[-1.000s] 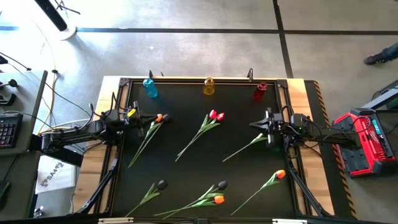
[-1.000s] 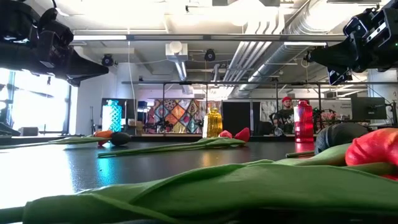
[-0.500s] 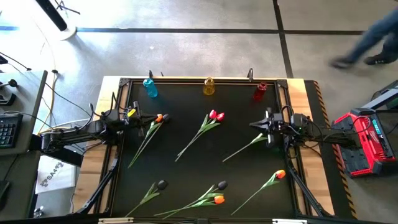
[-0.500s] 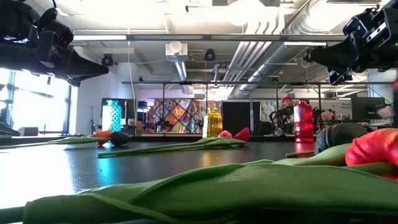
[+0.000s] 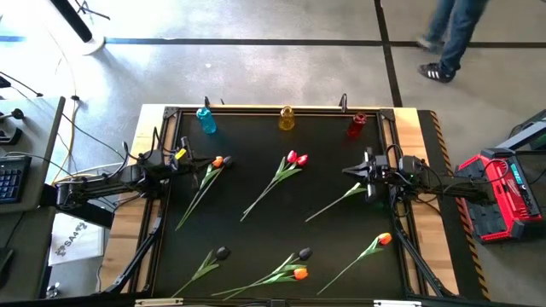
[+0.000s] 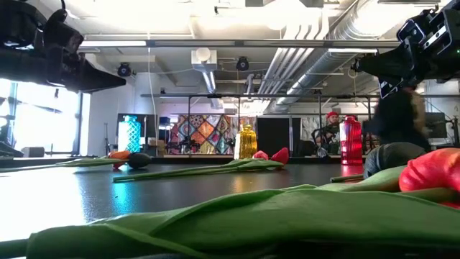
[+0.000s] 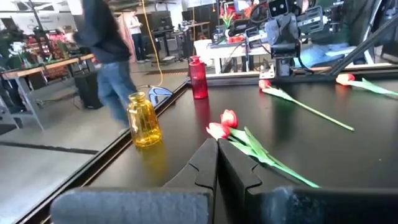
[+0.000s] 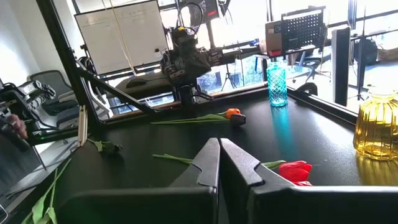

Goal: Sort flowers into vase by color
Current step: Put the top left orange flower into the blue vase

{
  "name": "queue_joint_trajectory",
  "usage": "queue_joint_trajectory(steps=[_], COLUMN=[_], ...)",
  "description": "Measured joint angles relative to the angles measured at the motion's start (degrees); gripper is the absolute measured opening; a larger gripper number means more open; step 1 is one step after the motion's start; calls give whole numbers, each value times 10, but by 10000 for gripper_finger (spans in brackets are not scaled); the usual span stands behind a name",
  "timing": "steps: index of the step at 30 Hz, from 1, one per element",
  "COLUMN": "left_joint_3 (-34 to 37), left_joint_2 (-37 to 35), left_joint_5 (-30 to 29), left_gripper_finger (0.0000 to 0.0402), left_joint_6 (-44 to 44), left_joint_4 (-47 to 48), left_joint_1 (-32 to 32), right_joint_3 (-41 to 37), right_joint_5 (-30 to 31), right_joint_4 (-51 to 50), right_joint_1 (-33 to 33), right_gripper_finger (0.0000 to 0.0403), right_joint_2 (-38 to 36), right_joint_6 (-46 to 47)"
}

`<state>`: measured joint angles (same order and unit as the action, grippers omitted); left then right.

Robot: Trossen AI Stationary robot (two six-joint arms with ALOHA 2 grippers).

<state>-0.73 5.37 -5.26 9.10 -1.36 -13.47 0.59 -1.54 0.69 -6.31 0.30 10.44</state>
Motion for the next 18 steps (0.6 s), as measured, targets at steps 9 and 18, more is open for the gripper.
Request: queue_joint_trajectory(steps=[9, 18], left_joint_3=[0, 0], left_joint_2=[0, 0], left_joint_5=[1, -28], left_gripper_finger=[0, 0], left_joint_6=[-93, -393], left_joint_4=[-18, -54], left_joint_1=[0, 0], right_joint_3=[0, 0], right_joint_5=[29, 24], right_joint_4=[2, 12], right_joint_1=[0, -1], right_gripper_finger=[0, 0], right_joint_2=[0, 0], right_joint_6=[-89, -3])
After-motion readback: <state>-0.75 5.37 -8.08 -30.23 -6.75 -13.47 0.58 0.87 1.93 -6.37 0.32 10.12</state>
